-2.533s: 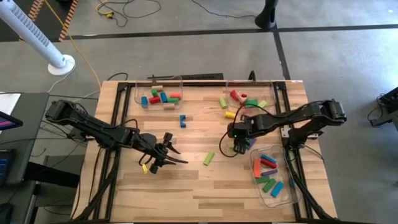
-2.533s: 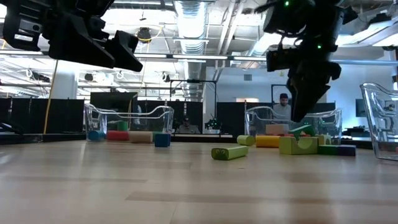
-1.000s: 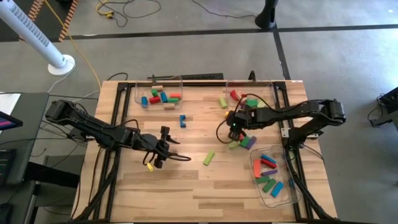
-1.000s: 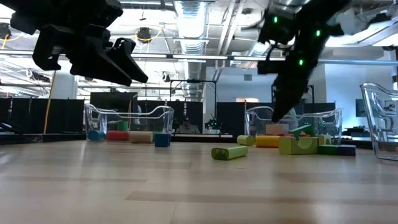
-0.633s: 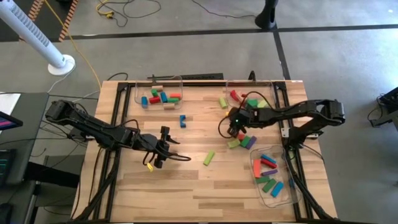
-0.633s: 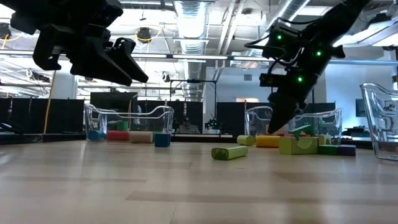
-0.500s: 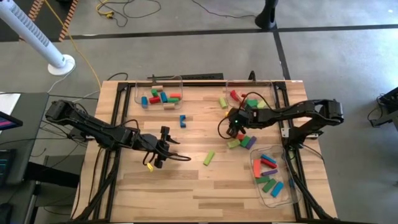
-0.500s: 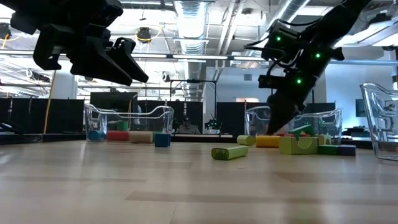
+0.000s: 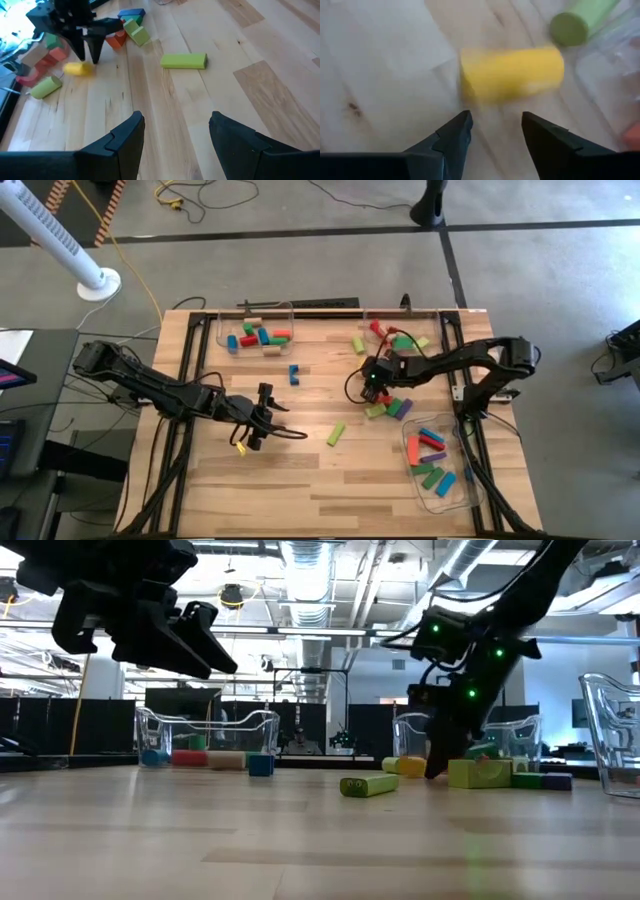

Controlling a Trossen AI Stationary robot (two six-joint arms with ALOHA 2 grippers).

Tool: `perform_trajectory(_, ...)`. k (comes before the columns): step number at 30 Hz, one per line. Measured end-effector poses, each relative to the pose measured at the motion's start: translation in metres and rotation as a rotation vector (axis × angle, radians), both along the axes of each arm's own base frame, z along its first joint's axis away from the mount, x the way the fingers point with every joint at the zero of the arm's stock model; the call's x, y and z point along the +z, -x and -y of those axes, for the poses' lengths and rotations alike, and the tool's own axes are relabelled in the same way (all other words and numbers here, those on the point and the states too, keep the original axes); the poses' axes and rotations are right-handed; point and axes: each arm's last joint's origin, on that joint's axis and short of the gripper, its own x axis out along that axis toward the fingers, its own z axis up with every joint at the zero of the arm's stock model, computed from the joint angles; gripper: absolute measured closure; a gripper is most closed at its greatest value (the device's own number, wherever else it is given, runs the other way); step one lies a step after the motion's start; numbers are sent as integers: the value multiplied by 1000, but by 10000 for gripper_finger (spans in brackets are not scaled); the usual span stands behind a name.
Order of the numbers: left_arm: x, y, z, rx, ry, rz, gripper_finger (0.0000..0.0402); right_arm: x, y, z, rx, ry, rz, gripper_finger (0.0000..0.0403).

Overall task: Sort blocks by size
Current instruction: Put the yellow cylindrical block into the top left transparent bin

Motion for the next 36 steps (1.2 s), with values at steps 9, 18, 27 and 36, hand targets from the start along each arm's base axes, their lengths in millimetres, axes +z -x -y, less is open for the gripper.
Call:
perform_trajectory(9,1,-1,0,0,2,10,188,35,-7,-37,113,-65,146,182)
perform_trajectory(18,1,0,0,0,2,9,188,63,-15,-56,196,-39,243,182)
perform_trajectory(27,1,-1,0,-1,1,10,188,44,-38,-49,301,40,132,182)
perform_trajectory(36,0,0,0,-1,0,5,188,36,-56,-39,442,126,-52,182)
